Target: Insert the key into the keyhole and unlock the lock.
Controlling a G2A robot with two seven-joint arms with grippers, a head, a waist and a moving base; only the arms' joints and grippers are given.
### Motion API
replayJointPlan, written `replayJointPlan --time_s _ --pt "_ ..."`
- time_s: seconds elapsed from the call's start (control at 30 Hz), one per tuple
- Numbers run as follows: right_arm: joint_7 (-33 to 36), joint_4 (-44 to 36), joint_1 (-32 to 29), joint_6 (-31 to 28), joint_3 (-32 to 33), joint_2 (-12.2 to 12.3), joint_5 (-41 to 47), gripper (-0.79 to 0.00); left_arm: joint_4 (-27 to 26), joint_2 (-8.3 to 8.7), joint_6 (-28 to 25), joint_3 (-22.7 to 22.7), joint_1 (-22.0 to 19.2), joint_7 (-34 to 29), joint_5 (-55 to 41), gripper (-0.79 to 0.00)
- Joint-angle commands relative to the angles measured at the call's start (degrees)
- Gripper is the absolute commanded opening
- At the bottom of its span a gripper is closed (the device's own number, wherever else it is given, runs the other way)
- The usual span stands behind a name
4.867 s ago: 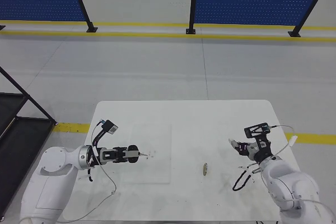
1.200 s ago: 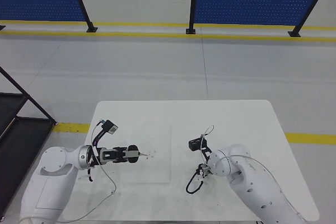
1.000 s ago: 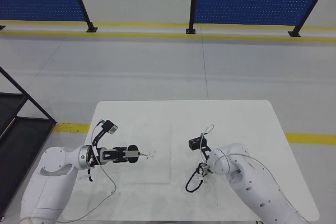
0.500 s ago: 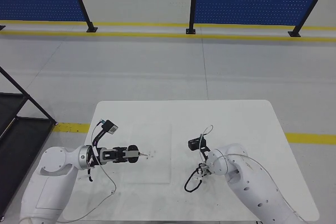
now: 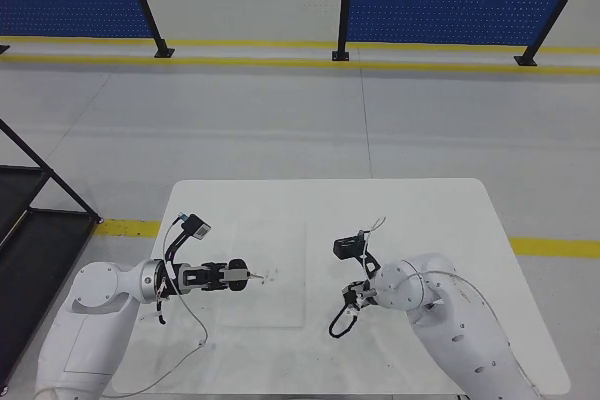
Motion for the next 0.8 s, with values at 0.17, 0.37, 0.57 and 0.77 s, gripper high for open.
replayJointPlan --time_s 0.17,0.37,0.57,0.77 --pt "-10.93 1.02 -3.95 -6.16 7.38 -0.19 22.76 -0.785 0.00 0.00 0.00 0.00 0.00 0.00 0.00 -0.785" --pt "-18.65 8.00 -5.90 -17.76 9.77 -0.79 43.30 -0.785 0.00 0.00 0.00 0.00 0.00 0.00 0.00 -0.785" --pt "-22.06 14.73 -5.70 -23.95 10.07 -1.16 55.04 -0.785 0.00 0.00 0.00 0.00 0.00 0.00 0.00 -0.785" --pt "-23.71 18.11 -4.95 -25.66 8.90 -1.47 61.37 -0.785 0.00 0.00 0.00 0.00 0.00 0.00 0.00 -0.785"
